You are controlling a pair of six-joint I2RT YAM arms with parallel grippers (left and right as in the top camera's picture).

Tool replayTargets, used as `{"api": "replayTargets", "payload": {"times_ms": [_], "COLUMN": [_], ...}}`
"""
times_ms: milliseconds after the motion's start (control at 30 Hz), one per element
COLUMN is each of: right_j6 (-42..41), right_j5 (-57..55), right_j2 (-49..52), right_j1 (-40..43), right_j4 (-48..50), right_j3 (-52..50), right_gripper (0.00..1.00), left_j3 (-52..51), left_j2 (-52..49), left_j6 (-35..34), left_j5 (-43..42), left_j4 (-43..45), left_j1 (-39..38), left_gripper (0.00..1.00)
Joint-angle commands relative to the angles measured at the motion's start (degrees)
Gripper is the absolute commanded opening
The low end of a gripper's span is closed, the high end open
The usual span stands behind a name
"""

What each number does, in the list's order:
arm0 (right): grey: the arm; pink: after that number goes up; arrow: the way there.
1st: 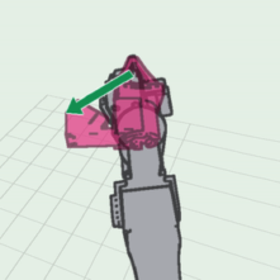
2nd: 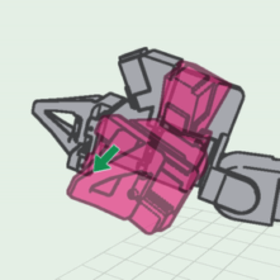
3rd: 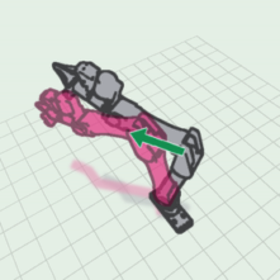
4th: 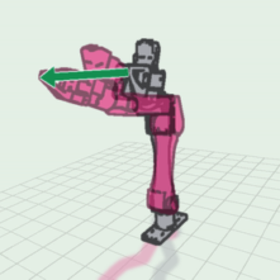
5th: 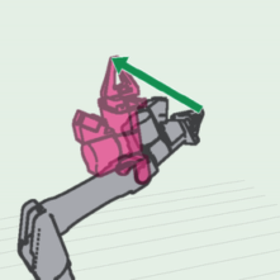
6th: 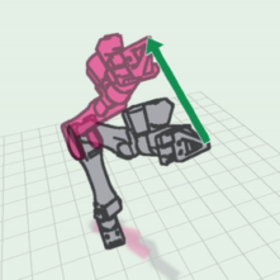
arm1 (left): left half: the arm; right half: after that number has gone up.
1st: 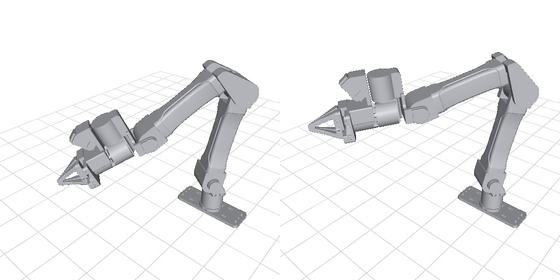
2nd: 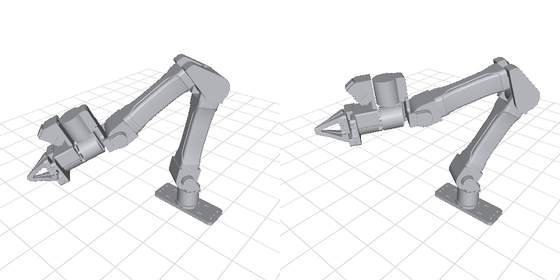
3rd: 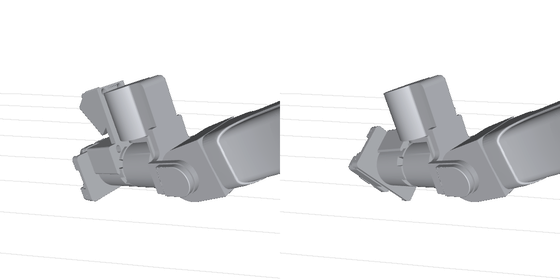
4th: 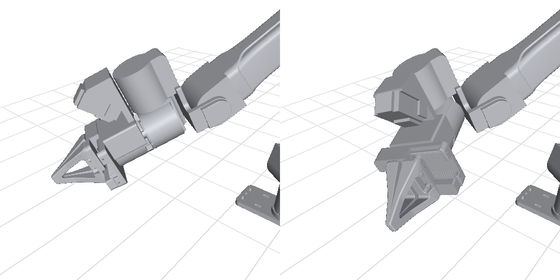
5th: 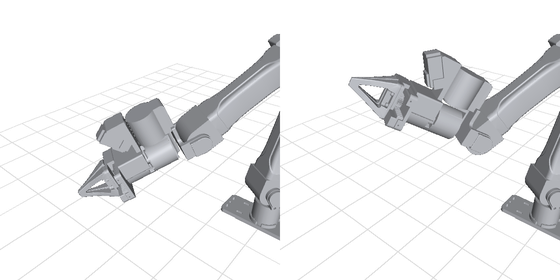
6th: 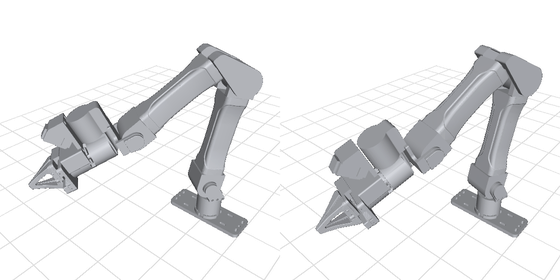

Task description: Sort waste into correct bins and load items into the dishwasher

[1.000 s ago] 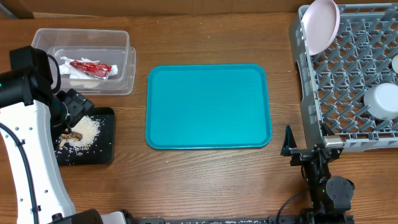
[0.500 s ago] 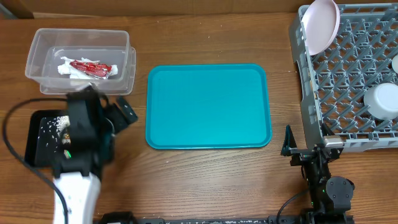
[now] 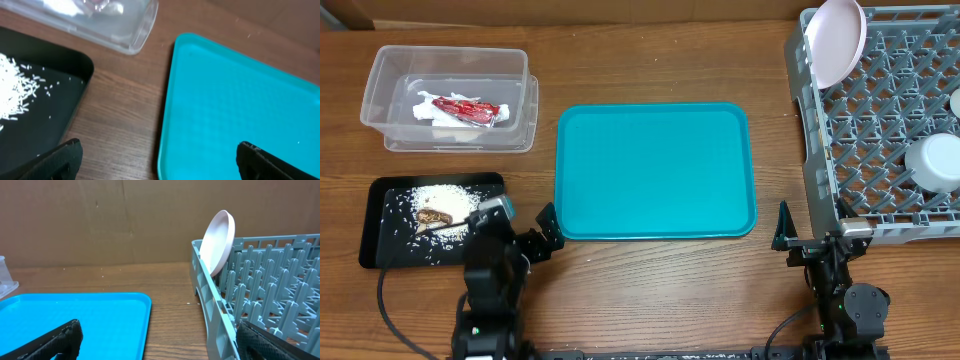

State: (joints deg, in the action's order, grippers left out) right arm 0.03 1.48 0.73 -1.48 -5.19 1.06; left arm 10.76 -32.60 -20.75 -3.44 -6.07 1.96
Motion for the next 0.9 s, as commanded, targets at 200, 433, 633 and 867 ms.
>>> {"api": "replayTargets", "payload": {"times_ms": [200,433,633,867], "right_j6": [0.22,0.22,0.22,0.22], "right_j5": [-0.15,-0.15,-0.15,-0.15], "right_j2": [-0.57,-0.57,-0.57,-0.57], "right_j1": [0.37,0.37,0.37,0.37], "right_j4": [0.37,0.37,0.37,0.37], "right_j3": [-0.59,-0.59,-0.59,-0.59], "right_gripper": [1.0,1.0,1.0,1.0], "left_j3": [-8.07,-10.51,-10.51,-10.51], "left_j2": [14.82,21.94,28.74,32.41], "left_j6": [1.49,3.23,10.82,14.43], "left_j5": [3.41,3.23,3.91,4.48], "left_j4": [2.08,1.64,1.68,1.6], "left_j1": [-0.11,-0.11,-0.07,0.07], "left_gripper": [1.0,1.0,1.0,1.0]}}
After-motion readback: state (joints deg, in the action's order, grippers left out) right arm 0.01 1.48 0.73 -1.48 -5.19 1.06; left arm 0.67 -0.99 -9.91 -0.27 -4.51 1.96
